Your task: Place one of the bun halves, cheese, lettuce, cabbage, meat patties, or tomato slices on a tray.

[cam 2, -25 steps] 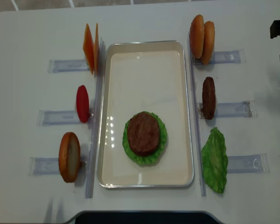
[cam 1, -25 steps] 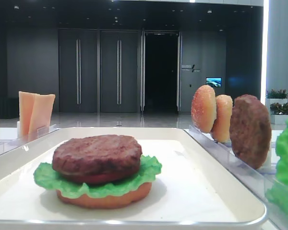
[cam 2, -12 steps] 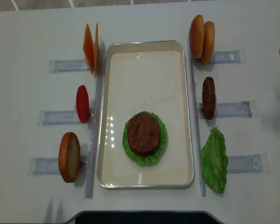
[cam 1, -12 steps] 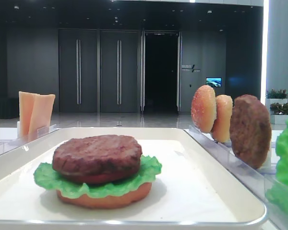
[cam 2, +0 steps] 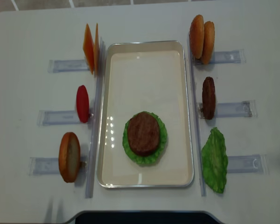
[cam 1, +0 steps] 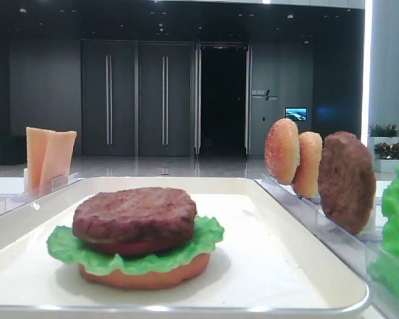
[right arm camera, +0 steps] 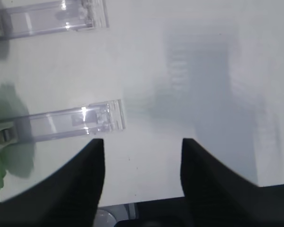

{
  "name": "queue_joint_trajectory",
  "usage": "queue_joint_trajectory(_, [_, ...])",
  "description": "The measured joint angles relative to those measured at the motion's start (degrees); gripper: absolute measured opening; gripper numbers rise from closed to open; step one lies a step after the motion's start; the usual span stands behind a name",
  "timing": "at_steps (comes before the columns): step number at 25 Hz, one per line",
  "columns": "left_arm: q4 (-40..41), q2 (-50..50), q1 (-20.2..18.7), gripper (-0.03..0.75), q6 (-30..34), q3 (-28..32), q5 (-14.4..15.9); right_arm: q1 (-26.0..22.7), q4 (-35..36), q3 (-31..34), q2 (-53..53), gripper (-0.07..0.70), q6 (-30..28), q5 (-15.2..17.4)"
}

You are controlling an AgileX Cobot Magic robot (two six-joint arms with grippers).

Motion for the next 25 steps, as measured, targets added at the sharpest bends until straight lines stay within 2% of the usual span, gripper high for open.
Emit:
queue_joint_trajectory(19, [0.0, 0.0, 0.0, 0.219, 0.0, 0.0, 0.0, 0.0, -0.3, 13.3, -37.0, 0.378, -0.4, -0.3])
queue_joint_trajectory(25, [0.0, 0.0, 0.0, 0.219, 0.0, 0.0, 0.0, 0.0, -0.8, 16.8, -43.9, 0.378, -1.5, -4.1])
